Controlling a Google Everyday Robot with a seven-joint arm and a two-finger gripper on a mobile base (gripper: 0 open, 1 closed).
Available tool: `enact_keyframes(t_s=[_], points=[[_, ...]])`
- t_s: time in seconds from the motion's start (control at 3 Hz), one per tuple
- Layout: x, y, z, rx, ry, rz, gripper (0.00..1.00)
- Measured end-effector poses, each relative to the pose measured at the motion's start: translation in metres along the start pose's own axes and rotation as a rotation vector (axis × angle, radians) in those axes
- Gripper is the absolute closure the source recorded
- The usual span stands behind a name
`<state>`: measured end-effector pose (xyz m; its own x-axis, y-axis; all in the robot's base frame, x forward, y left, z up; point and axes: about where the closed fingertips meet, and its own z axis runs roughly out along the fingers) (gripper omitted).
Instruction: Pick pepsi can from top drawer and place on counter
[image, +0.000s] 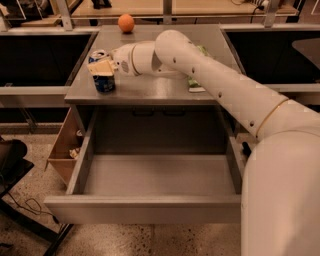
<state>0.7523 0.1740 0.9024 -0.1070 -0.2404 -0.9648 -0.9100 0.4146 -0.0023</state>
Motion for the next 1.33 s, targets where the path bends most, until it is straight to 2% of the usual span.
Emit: enact_keyframes(t_s=[0.33, 1.33], points=[[0.0000, 0.0002, 0.0013, 0.002, -0.002, -0.001, 0.81], [-0.0001, 0.0003, 0.0013, 0.002, -0.002, -0.001, 0.11]])
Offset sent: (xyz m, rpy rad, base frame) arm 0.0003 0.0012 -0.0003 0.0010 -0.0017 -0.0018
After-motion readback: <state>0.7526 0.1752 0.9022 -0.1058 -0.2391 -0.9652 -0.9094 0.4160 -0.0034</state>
